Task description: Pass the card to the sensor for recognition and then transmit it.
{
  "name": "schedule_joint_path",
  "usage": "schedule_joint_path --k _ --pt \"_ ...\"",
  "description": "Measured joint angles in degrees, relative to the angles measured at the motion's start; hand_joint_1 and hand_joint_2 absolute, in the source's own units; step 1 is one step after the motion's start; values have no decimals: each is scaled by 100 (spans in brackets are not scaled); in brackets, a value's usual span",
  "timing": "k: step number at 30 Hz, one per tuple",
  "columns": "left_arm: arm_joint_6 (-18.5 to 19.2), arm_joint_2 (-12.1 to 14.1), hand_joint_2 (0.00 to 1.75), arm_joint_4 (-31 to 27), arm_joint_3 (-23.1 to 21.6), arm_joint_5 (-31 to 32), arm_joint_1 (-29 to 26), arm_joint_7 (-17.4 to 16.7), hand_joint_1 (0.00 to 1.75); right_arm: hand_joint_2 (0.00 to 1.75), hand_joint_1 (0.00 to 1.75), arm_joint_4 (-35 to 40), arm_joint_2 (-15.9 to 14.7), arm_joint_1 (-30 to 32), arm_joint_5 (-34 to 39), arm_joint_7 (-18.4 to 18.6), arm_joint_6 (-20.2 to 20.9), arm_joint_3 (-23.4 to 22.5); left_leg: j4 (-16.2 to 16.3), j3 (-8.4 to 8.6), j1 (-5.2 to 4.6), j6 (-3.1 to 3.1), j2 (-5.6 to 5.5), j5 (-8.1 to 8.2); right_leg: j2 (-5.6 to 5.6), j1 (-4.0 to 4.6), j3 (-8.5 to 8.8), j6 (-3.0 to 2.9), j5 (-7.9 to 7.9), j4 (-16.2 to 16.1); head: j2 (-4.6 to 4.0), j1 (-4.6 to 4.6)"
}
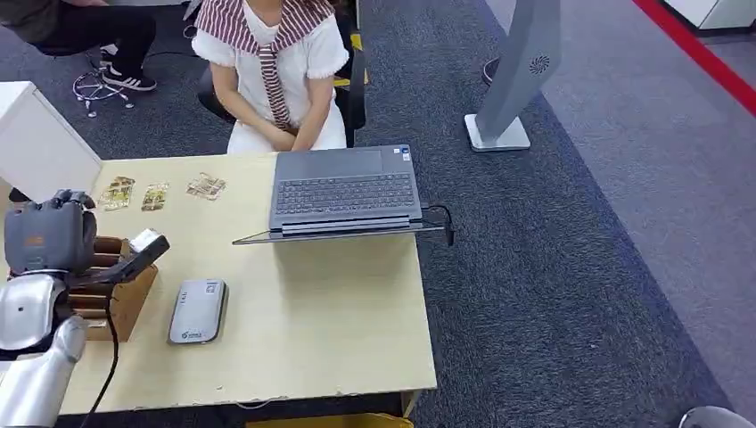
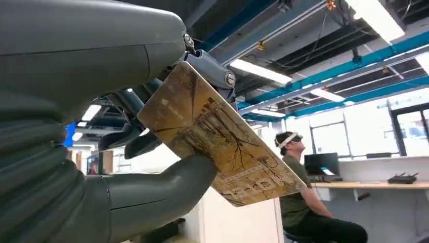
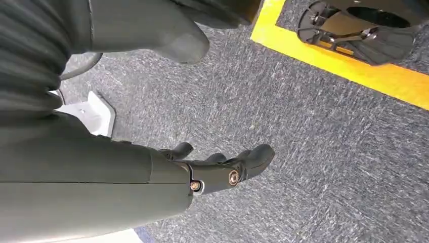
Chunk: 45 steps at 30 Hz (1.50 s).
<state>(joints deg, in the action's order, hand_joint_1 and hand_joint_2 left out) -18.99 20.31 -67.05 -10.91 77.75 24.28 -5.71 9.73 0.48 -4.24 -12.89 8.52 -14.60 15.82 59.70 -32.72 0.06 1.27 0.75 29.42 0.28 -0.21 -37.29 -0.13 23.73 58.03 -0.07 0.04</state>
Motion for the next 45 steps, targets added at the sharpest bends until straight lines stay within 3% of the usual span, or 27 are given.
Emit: schedule_joint_path --k 5,12,20,31,45 --pt "-234 -7 175 -729 4 -235 -713 177 175 175 0 -4 0 32 2 -52 -40 -2 -1 -1 0 -1 1 3 0 0 0 0 2 -2 0 2" --pt "-92 -289 175 -1303 2 -361 -1518 232 175 175 0 -7 0 56 15 -83 -81 -9 0 -2 -2 3 -2 6 -1 0 1 6 5 -7 0 2" --pt "70 -431 175 -1325 2 -311 -1624 214 175 175 0 -7 0 57 11 -81 -90 -9 0 -2 0 -1 -1 3 -4 1 1 1 0 -5 -2 2" --pt "634 -501 175 -1321 -7 -328 -1687 149 175 175 0 -7 2 63 -44 -46 -92 -13 0 -2 2 -1 -2 3 -4 1 1 1 0 -5 0 2" --pt "911 -577 175 -1212 -118 -313 -1683 129 175 175 0 -7 2 69 17 -138 -74 -26 0 -1 2 -1 -1 3 -3 1 0 1 0 -5 -2 2"
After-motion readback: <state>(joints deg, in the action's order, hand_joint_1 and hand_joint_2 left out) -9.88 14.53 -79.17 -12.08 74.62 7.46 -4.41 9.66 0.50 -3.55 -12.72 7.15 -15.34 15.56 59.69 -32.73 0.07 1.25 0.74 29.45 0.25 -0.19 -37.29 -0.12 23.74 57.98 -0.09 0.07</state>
